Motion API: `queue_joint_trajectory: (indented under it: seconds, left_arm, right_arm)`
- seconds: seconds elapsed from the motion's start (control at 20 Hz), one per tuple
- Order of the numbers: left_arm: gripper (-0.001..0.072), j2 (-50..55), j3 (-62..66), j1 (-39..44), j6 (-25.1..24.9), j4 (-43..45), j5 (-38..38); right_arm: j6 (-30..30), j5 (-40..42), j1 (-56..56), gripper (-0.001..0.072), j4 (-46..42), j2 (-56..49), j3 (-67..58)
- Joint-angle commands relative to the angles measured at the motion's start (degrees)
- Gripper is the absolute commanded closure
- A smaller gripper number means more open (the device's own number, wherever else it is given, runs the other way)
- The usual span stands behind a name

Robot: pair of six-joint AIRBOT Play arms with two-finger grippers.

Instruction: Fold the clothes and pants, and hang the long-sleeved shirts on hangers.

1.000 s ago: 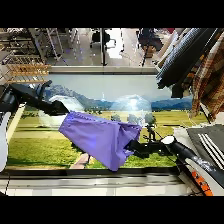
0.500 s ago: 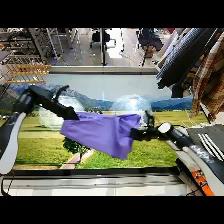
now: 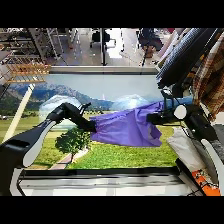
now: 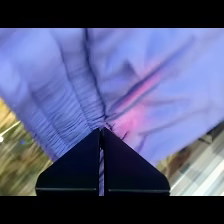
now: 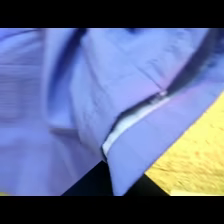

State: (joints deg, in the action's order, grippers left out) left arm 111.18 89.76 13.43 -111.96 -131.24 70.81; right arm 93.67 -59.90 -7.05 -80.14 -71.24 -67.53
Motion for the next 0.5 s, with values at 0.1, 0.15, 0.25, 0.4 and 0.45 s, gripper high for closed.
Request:
queue_joint_trajectory:
  seconds: [0.1,0.15,0.25,0.4,0.45]
  left_arm:
    - [0.0693,-5.9,7.5,-3.9,3.0,-0.9,9.5]
    - [0.0693,-9.4,8.3,-5.7,3.1,-1.7,11.8]
    - [0.0693,-16.0,8.3,-8.9,3.1,-1.6,13.2]
    - [0.0693,-23.2,8.3,-13.9,3.1,-1.6,13.1]
    - [0.0693,-24.4,8.3,-15.3,3.1,-1.7,13.0]
  right_arm:
    - [2.4,7.5,-15.9,0.0698,1.8,-5.0,-7.7]
    - [2.4,10.8,-19.0,0.0698,3.6,-7.1,-8.6]
    - [2.3,17.4,-25.2,0.0698,6.5,-12.6,-10.9]
    - [2.1,19.4,-31.6,0.0695,9.0,-22.9,-15.8]
    - [0.1,19.3,-32.8,0.0690,10.6,-26.2,-17.2]
